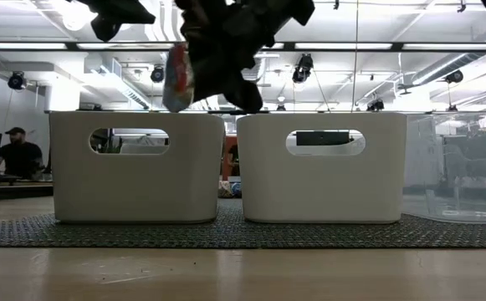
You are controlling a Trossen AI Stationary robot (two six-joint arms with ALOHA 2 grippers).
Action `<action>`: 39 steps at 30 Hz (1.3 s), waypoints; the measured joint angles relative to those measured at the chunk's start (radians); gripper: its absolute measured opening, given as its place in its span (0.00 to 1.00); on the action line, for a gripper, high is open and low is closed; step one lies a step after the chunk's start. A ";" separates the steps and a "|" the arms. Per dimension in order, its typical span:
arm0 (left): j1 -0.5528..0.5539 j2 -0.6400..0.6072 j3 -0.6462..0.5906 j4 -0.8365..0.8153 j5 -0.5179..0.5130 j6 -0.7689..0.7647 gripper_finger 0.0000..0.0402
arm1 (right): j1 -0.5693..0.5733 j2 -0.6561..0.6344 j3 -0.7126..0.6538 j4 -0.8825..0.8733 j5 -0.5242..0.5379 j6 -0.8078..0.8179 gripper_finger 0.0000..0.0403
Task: Pick and place Granola Bars by type
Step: Put the red granola bar into the gray bin
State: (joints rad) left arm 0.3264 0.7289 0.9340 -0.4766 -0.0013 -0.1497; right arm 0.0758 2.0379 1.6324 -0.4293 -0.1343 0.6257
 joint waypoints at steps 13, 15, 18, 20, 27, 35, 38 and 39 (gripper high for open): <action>0.001 -0.003 0.000 -0.004 0.000 0.000 0.00 | 0.003 0.059 0.011 -0.018 0.002 0.004 0.08; 0.001 -0.003 0.000 -0.004 0.000 0.000 0.00 | 0.003 0.059 0.011 -0.018 0.003 0.004 0.08; 0.001 -0.003 0.000 -0.004 0.000 0.000 0.00 | 0.002 0.059 0.010 -0.020 0.006 0.004 0.08; 0.001 -0.003 0.000 -0.004 0.000 0.000 0.00 | 0.001 0.059 0.009 -0.026 0.018 0.004 0.08; 0.001 -0.003 0.000 -0.004 0.000 0.000 0.00 | -0.001 0.059 -0.008 -0.038 0.040 0.004 0.08; 0.001 -0.003 0.000 -0.004 0.000 0.000 0.00 | -0.002 0.059 -0.013 -0.037 0.052 0.003 0.08; 0.001 -0.003 0.000 -0.004 0.000 0.000 0.00 | -0.002 0.059 -0.013 -0.038 0.051 0.001 0.08; 0.001 -0.003 0.000 -0.004 0.000 0.000 0.00 | -0.002 0.059 -0.013 -0.038 0.051 0.000 0.08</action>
State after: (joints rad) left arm 0.3271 0.7258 0.9340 -0.4805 -0.0013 -0.1493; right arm 0.0738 2.0968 1.6192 -0.4671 -0.0830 0.6261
